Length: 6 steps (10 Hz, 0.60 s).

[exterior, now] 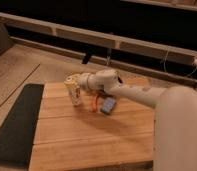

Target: Stand the bottle upright

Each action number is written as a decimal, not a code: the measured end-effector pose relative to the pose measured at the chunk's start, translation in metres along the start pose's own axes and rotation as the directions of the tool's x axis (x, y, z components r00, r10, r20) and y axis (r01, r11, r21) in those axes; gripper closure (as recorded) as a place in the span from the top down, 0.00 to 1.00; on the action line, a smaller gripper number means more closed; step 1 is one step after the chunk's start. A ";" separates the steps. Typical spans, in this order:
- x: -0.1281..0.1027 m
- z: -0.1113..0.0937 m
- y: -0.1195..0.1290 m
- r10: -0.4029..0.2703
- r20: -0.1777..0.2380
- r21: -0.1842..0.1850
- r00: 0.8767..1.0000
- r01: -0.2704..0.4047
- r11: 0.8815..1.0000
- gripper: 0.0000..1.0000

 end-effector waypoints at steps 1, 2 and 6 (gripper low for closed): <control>0.000 -0.001 0.000 -0.019 0.002 -0.001 1.000 0.019 1.000 0.00; -0.003 -0.002 0.000 -0.032 0.008 -0.001 0.999 0.032 0.999 0.00; -0.016 -0.008 -0.001 -0.054 0.106 0.017 0.993 0.052 0.998 0.00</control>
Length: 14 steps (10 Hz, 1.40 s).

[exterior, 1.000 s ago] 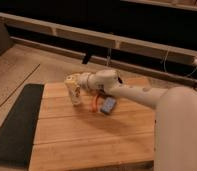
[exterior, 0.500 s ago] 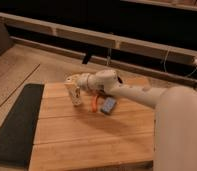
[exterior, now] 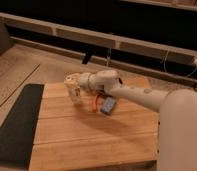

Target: Stand the bottle upright

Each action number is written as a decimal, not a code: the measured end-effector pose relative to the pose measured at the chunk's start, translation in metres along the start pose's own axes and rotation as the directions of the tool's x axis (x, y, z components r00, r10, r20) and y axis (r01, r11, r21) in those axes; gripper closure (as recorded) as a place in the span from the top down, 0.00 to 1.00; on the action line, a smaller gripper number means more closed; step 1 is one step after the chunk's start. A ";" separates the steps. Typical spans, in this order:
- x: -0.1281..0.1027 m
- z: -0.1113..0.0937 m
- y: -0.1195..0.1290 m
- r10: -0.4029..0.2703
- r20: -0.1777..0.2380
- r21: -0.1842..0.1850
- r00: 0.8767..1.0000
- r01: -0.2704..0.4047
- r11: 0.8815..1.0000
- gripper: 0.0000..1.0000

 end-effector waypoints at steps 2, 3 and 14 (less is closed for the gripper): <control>0.003 -0.002 0.002 0.006 0.042 0.009 0.999 -0.007 1.000 0.00; 0.010 -0.002 0.005 0.012 0.054 0.010 0.998 -0.012 1.000 0.00; 0.036 -0.012 0.015 0.018 0.059 0.002 0.998 -0.018 1.000 0.62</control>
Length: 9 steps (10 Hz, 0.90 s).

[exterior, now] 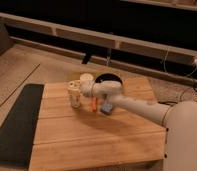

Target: Stand the bottle upright

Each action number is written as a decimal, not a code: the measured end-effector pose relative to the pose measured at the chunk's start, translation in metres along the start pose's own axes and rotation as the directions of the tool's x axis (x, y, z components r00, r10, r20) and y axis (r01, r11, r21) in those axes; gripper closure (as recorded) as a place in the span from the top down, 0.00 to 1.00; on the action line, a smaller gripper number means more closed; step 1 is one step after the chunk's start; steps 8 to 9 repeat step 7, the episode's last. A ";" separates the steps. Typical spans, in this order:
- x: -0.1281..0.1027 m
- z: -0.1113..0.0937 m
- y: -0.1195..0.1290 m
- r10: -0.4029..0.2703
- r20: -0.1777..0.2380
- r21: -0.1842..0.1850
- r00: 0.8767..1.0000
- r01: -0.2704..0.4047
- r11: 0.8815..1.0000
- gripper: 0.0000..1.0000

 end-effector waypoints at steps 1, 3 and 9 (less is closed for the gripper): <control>0.001 -0.001 0.000 0.003 0.000 0.000 1.000 -0.003 1.000 0.71; 0.002 -0.001 0.001 0.006 0.000 -0.001 1.000 -0.006 1.000 0.72; 0.003 -0.001 0.000 0.010 -0.002 0.005 1.000 -0.010 1.000 0.72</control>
